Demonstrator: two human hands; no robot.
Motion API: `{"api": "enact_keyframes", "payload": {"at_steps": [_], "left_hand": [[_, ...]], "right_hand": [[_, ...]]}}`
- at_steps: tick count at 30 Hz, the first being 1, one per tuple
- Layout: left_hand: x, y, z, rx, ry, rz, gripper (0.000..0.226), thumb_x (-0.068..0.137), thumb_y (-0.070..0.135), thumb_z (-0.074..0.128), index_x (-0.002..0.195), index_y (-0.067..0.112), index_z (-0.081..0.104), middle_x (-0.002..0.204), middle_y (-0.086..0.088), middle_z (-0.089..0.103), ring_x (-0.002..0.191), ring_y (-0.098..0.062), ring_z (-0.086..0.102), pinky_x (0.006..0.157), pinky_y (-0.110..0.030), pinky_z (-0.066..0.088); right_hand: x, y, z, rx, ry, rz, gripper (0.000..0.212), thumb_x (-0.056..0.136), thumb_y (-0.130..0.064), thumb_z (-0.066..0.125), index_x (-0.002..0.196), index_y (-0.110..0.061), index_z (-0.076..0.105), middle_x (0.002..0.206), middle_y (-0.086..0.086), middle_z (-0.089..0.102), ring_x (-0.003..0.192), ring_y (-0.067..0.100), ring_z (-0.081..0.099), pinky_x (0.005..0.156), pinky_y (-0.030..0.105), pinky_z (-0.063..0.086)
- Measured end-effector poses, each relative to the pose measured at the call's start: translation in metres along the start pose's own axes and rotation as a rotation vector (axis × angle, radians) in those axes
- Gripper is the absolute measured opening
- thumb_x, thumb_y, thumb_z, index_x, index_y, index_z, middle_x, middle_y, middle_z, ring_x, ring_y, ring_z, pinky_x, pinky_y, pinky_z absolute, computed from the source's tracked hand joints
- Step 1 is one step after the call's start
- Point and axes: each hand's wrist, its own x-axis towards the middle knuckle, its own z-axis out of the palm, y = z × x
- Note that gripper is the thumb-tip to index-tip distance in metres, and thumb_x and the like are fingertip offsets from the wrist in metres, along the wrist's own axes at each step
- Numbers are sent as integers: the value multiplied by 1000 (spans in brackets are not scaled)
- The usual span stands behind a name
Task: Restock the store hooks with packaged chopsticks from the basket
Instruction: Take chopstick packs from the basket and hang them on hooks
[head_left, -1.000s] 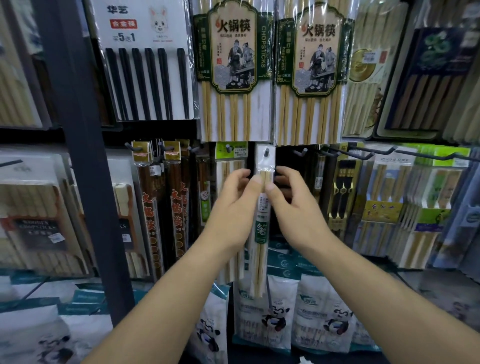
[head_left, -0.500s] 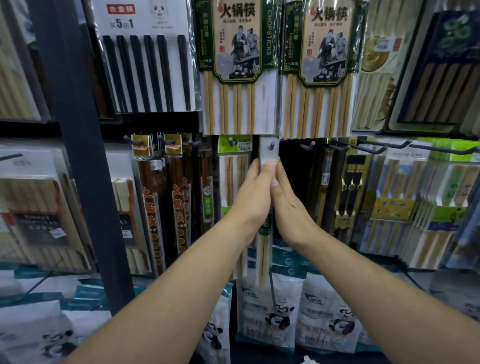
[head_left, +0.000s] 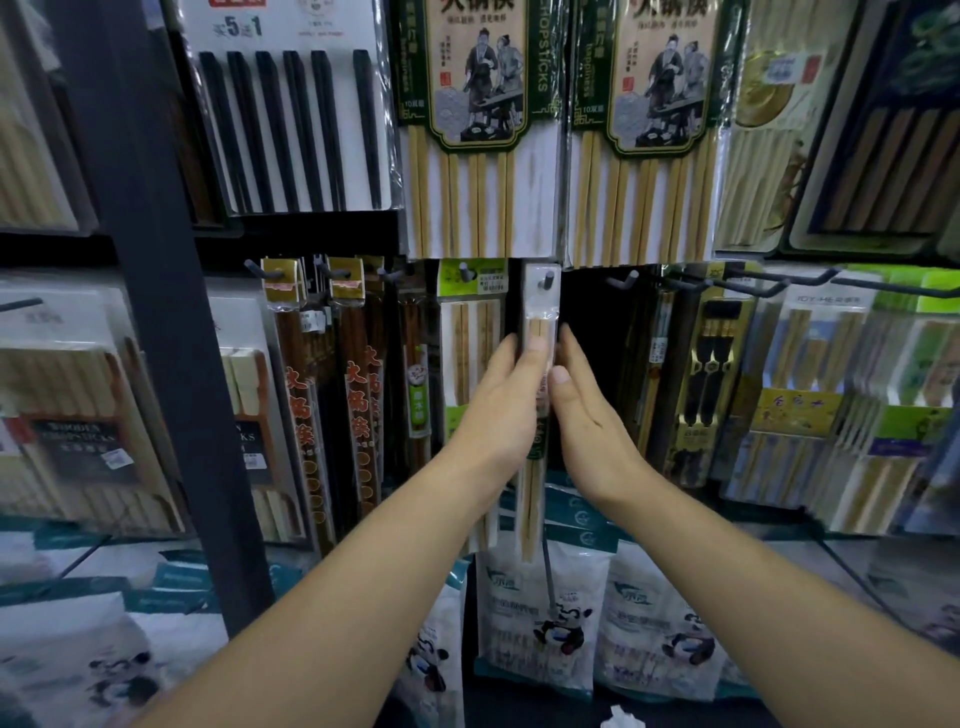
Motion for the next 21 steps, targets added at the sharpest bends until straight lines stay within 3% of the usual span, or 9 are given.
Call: {"api": "enact_keyframes", "payload": {"at_steps": [2, 4, 6, 8, 11, 14, 16, 18, 21], "left_hand": [[-19, -2, -8, 66, 40, -38, 55, 106, 45, 48, 157, 26, 37, 155, 13, 46, 137, -2, 45, 115, -25, 38], [-42, -7, -19, 115, 68, -55, 55, 105, 39, 53, 156, 24, 39, 153, 15, 44, 130, 5, 47, 104, -11, 41], [-66, -18, -32, 141, 54, -64, 41, 105, 35, 55, 145, 28, 52, 142, 17, 59, 121, 6, 57, 99, -13, 45], [-90, -35, -44, 157, 63, -115, 24, 106, 29, 53, 127, 28, 65, 115, 13, 76, 109, -4, 69, 93, -23, 54], [-129, -80, -62, 248, 125, -227, 18, 107, 22, 52, 110, 27, 68, 95, 12, 77, 92, -9, 74, 78, -26, 58], [-176, -142, -77, 349, 193, -376, 15, 105, 19, 55, 99, 26, 67, 89, 1, 74, 85, -15, 70, 80, -31, 55], [-207, -181, -86, 469, 210, -481, 13, 104, 20, 57, 96, 28, 64, 89, 0, 69, 82, -11, 66, 75, -23, 48], [-238, -217, -95, 592, 220, -620, 7, 101, 20, 60, 107, 21, 63, 99, -3, 67, 93, -16, 65, 83, -25, 51], [-281, -259, -105, 746, 219, -827, 41, 99, 27, 61, 135, 8, 55, 123, -20, 60, 115, -38, 58, 102, -47, 48]], "right_hand": [[-16, 2, -4, -4, 37, 42, 71, 98, -68, 26, 161, -39, 10, 166, -19, 17, 146, -4, 20, 118, 25, 20], [-37, 5, -9, -7, 72, 83, 70, 96, -65, 29, 159, -39, 17, 160, -20, 26, 139, -4, 31, 107, 19, 27], [-61, 9, -11, -10, 110, 111, 62, 98, -60, 33, 155, -38, 26, 151, -20, 37, 130, -3, 42, 96, 14, 33], [-86, 19, -11, -5, 148, 156, 45, 104, -51, 39, 147, -38, 37, 139, -19, 47, 121, -2, 50, 91, 16, 39], [-133, 45, -1, -27, 119, 301, 20, 106, -41, 45, 124, -37, 51, 120, -18, 58, 109, 5, 59, 88, 29, 49], [-189, 86, 20, -107, -42, 435, 8, 105, -30, 52, 104, -32, 59, 98, -6, 65, 89, 13, 63, 77, 32, 52], [-228, 118, 38, -174, -203, 503, 10, 102, -19, 57, 96, -22, 64, 88, -1, 65, 80, 15, 61, 73, 30, 46], [-268, 151, 57, -249, -382, 580, 10, 98, -10, 60, 92, -14, 67, 83, -4, 64, 79, 14, 59, 74, 27, 43], [-322, 197, 81, -350, -635, 709, 10, 97, -16, 61, 100, -15, 71, 85, -7, 66, 83, 15, 63, 76, 28, 47]]}}
